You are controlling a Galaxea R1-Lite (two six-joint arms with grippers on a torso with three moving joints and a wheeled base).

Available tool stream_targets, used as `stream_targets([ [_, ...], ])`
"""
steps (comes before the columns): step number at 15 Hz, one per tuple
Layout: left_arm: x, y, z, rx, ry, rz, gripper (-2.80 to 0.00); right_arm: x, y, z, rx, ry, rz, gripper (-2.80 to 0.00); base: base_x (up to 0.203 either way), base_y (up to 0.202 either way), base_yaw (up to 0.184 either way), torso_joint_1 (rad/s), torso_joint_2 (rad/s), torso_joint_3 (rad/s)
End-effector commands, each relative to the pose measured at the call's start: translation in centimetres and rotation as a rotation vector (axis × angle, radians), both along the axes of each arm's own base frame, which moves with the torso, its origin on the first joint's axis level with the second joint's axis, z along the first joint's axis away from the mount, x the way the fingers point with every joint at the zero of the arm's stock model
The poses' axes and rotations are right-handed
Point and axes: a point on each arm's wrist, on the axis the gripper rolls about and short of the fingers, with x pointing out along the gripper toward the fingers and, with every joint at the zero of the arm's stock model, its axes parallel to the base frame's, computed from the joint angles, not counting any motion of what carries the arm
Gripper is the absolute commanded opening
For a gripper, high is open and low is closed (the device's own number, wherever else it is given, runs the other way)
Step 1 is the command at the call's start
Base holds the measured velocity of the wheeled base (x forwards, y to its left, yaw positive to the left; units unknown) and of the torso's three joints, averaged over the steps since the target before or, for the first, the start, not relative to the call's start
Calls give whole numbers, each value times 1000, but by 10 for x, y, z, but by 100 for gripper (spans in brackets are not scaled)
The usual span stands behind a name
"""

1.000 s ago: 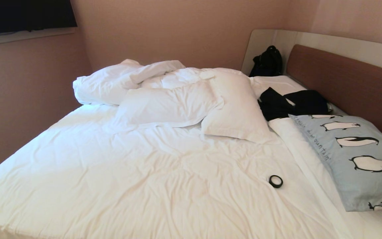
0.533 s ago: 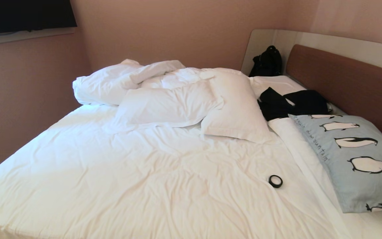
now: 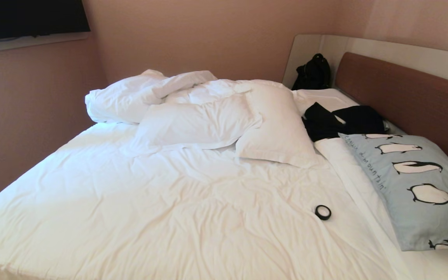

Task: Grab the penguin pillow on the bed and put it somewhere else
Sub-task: Place the pillow at the bedside

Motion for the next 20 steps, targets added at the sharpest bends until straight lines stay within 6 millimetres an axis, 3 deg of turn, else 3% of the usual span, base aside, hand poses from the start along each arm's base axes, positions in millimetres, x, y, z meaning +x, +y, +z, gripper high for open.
stream_targets([
  [1,0,0,0,-1,1,0,-280,5,-3,-16,-31,24,28,0,0,0,0,0,0,0],
  [4,0,0,0,-1,1,0,-280,5,-4,-19,-29,28,27,0,0,0,0,0,0,0],
  [5,0,0,0,-1,1,0,-280,5,-4,-19,-28,28,27,-280,0,0,0,0,0,0],
  [13,0,0,0,-1,1,0,-280,4,-2,-13,-19,21,16,-280,0,0,0,0,0,0],
  [20,0,0,0,-1,1,1,-280,6,-5,14,73,-13,-97,-280,0,0,0,0,0,0],
])
